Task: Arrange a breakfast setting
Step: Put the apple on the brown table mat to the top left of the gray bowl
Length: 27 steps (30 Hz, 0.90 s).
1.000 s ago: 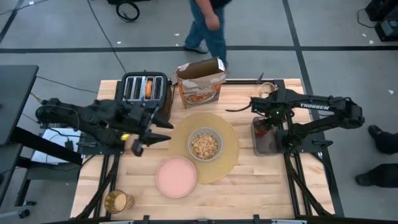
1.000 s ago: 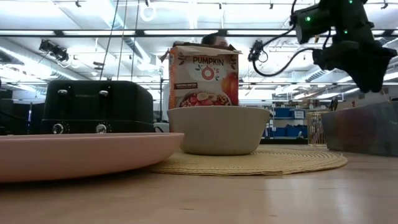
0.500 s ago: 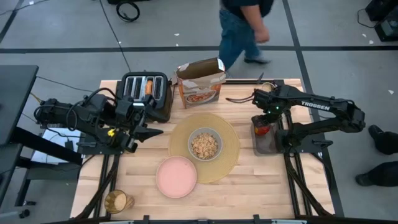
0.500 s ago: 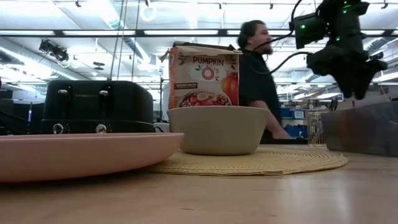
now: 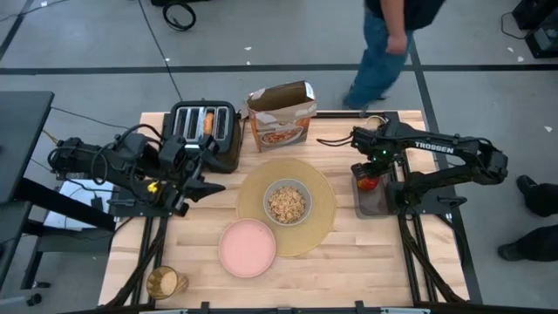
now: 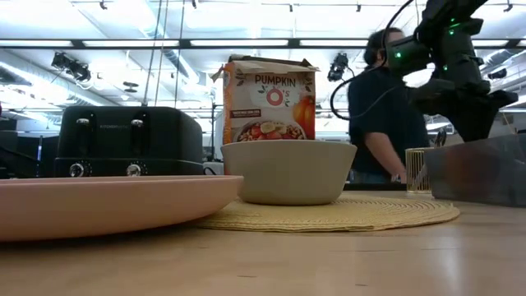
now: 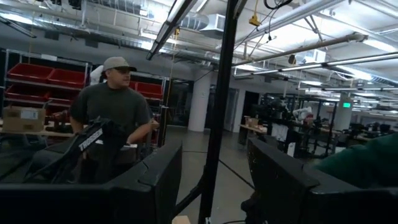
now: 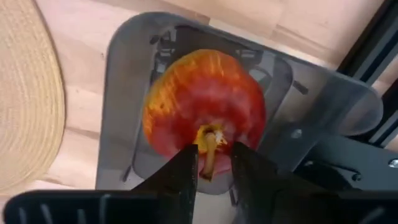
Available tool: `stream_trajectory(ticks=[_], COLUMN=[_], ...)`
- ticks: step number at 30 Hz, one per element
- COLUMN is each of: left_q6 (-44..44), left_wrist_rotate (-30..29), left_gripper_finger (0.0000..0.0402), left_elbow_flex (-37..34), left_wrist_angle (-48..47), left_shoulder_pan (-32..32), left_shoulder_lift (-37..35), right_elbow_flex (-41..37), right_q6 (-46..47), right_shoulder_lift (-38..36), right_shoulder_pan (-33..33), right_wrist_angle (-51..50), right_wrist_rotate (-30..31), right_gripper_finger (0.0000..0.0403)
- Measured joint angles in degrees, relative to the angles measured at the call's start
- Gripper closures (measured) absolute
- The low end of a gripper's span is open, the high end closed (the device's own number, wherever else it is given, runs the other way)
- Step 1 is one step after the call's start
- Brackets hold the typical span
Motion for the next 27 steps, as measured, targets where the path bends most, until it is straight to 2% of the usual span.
stream_trajectory(ticks=[5,9,14,19,23,27], left_q6=[0.1,0.4,0.8,-2.2,-5.0,-3.7], left_wrist_rotate=[-0.1,-0.2,-0.6,-0.8,-0.7,-0.9], left_gripper_finger=[0.0214,0.0214,0.0214,0.0190,0.0136,0.0083], left_elbow_flex=[0.0,0.0,0.0,0.0,0.0,0.0], left_wrist_angle=[-0.3,-1.0,-2.7,-6.7,-13.5,-18.2], left_shoulder_pan=[0.0,0.0,0.3,2.0,4.0,5.7], left_shoulder_lift=[0.0,0.0,0.0,0.0,0.0,0.0], right_elbow_flex=[0.3,0.3,2.0,12.2,23.2,33.7], right_q6=[0.1,-0.5,-1.9,-4.0,-4.2,-1.6], right_shoulder_lift=[-0.2,-0.2,-0.3,-0.3,0.1,3.0], right_shoulder_pan=[0.0,0.0,0.4,3.5,7.0,13.6], right_wrist_angle=[0.4,0.4,-1.4,-11.2,-16.5,-17.5], right_wrist_rotate=[0.6,0.9,1.0,2.5,2.7,2.8], right_gripper_finger=[0.0336,0.0381,0.0386,0.0387,0.0387,0.0387])
